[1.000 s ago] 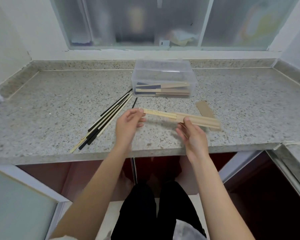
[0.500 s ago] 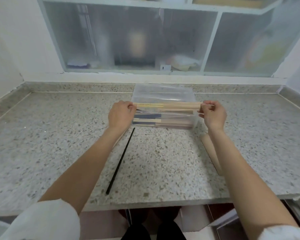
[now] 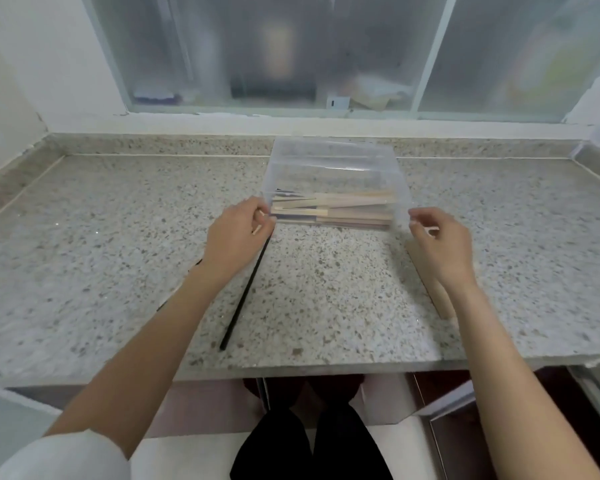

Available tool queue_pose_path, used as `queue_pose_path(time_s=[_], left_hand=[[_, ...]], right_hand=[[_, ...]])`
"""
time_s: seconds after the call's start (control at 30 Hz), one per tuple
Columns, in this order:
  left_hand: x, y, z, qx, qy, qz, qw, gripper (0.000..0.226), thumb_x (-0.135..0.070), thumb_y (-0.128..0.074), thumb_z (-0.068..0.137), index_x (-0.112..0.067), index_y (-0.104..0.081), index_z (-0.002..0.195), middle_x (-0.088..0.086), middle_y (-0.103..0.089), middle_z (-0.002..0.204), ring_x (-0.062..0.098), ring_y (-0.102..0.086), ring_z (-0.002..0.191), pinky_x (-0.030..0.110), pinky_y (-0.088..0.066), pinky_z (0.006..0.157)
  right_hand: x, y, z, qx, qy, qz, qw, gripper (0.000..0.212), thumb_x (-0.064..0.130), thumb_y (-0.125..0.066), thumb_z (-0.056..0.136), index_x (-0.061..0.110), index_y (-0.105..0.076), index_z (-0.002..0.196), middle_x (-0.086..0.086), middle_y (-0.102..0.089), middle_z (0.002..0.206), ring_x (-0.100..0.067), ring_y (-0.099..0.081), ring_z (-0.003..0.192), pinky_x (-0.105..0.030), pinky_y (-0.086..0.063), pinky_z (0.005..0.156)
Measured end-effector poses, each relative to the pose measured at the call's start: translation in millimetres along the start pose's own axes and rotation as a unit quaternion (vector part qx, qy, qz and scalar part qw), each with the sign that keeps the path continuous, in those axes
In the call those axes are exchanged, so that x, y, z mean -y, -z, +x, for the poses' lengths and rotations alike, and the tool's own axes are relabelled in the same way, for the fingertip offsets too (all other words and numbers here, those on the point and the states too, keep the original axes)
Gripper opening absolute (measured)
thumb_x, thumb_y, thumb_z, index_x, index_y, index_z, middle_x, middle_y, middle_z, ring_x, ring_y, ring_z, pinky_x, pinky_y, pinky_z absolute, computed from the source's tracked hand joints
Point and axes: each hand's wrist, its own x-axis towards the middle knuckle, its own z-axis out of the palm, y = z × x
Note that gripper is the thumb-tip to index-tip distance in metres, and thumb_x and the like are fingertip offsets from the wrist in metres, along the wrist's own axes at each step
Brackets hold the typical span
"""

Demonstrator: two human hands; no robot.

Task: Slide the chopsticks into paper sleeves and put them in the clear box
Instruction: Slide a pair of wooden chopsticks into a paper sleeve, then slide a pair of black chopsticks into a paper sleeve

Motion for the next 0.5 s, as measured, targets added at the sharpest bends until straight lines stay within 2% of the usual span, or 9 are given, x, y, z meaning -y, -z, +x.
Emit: queue_pose_path(time_s=[0.07, 0.17, 0.23, 0.33, 0.43, 0.5], left_hand=[[0.3, 5.2, -25.4, 0.062, 0.045, -0.016, 0.997, 0.022, -0.04, -0.057, 0.089, -0.021, -0.058, 0.1, -0.011, -0.058, 0.081, 0.011, -0.056, 0.078, 0.028, -0.043, 0.067], [6.5, 7.2, -57.6, 0.123, 0.036, 0.046, 0.991, 0.037, -0.043, -0.058, 0.088, -0.017, -0.058, 0.114, -0.003, -0.06, 0.098, 0.015, -0.056, 0.09, 0.025, -0.04, 0.073], [7.7, 7.4, -73.8, 0.161, 0.022, 0.085, 0.983, 0.046, -0.043, -0.055, 0.09, -0.013, -0.054, 0.125, 0.003, -0.057, 0.11, 0.019, -0.054, 0.098, 0.026, -0.039, 0.077], [5.3, 7.6, -82.0, 0.175, 0.036, 0.094, 0.979, 0.045, -0.037, -0.055, 0.092, -0.013, -0.052, 0.13, 0.008, -0.055, 0.118, 0.022, -0.054, 0.104, 0.028, -0.041, 0.083], [1.6, 11.0, -82.4, 0.178, 0.055, 0.079, 0.979, 0.039, -0.025, -0.059, 0.091, -0.012, -0.055, 0.127, 0.009, -0.059, 0.112, 0.02, -0.056, 0.096, 0.026, -0.041, 0.08], [-1.7, 13.6, -81.0, 0.185, 0.07, 0.065, 0.978, 0.038, -0.019, -0.061, 0.089, -0.01, -0.056, 0.126, 0.007, -0.062, 0.106, 0.016, -0.054, 0.089, 0.024, -0.04, 0.076]], right_hand=[[-12.2, 5.9, -27.4, 0.004, 0.016, -0.095, 0.995, 0.023, 0.018, -0.057, 0.092, 0.011, -0.068, 0.111, -0.007, -0.067, 0.107, -0.023, -0.058, 0.099, -0.029, -0.041, 0.079], [-30.7, 9.1, -49.4, 0.054, 0.016, -0.281, 0.958, 0.029, 0.021, -0.053, 0.095, 0.005, -0.066, 0.115, -0.021, -0.063, 0.116, -0.039, -0.051, 0.106, -0.039, -0.039, 0.085], [-37.5, 9.0, -60.2, 0.089, 0.009, -0.351, 0.932, 0.03, 0.027, -0.05, 0.096, 0.008, -0.067, 0.112, -0.019, -0.061, 0.119, -0.04, -0.047, 0.108, -0.041, -0.039, 0.084], [-39.8, 5.5, -67.9, 0.081, 0.036, -0.358, 0.929, 0.027, 0.025, -0.052, 0.095, 0.009, -0.07, 0.108, -0.016, -0.066, 0.113, -0.039, -0.049, 0.103, -0.041, -0.04, 0.079], [-31.5, 5.3, -73.5, 0.082, 0.049, -0.332, 0.938, 0.024, 0.018, -0.053, 0.095, 0.006, -0.07, 0.106, -0.017, -0.067, 0.1, -0.035, -0.056, 0.09, -0.034, -0.04, 0.065], [-26.6, 6.1, -72.8, 0.095, 0.043, -0.315, 0.943, 0.023, 0.013, -0.05, 0.095, 0.003, -0.065, 0.11, -0.018, -0.064, 0.097, -0.034, -0.058, 0.085, -0.03, -0.036, 0.062]])
